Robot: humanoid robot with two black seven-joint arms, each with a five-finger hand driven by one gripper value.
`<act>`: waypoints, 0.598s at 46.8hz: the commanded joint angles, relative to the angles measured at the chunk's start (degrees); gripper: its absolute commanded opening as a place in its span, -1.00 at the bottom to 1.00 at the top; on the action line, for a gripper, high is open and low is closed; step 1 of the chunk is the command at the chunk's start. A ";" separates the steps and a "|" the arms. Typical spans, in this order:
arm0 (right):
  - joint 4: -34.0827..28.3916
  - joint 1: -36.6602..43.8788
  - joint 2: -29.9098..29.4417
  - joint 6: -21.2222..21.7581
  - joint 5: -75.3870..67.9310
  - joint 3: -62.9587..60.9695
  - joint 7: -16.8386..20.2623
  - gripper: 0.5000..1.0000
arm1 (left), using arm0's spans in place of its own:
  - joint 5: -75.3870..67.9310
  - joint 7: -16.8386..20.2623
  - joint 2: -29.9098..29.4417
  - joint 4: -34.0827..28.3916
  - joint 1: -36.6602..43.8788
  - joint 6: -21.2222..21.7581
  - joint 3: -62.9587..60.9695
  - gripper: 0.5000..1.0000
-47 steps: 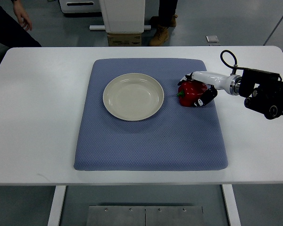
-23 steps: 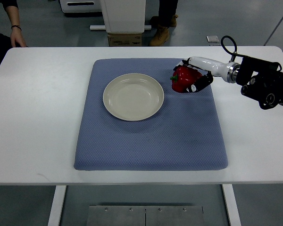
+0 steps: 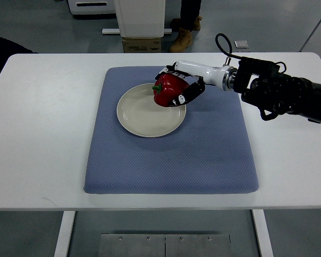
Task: Place red pepper on plate with right hand
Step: 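Lift the pepper with the right hand and carry it over the plate, then lower the pepper onto the cream plate with the right hand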
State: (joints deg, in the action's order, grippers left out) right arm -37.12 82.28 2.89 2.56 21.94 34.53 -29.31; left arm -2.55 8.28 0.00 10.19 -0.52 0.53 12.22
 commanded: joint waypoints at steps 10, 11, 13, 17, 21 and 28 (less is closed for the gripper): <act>0.74 -3.71 -2.89 -0.62 -1.73 -1.22 3.29 -1.00 | 0.00 0.07 0.00 0.00 0.00 0.00 0.00 1.00; 0.91 -3.97 -2.89 -0.88 -1.73 -1.22 3.73 -1.00 | 0.00 0.07 0.00 0.00 0.00 0.00 0.00 1.00; 1.18 -4.50 -2.89 -1.06 -1.82 -1.39 4.61 -1.00 | 0.00 -0.01 0.00 0.00 0.00 0.00 0.00 1.00; 1.26 -4.94 -2.89 -1.24 -1.82 -1.83 5.14 -0.51 | 0.00 0.07 0.00 0.00 0.00 0.00 0.00 1.00; 1.18 -4.94 -2.89 -1.41 -1.73 -2.45 5.23 0.66 | 0.00 0.07 0.00 0.00 0.00 0.00 0.00 1.00; 0.74 -4.41 -2.89 -1.41 -1.73 -2.71 5.06 1.00 | 0.00 0.07 0.00 0.00 0.00 0.00 0.00 1.00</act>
State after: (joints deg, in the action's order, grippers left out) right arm -36.33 77.64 0.00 1.14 20.19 31.82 -24.09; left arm -2.55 8.34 0.00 10.20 -0.53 0.53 12.22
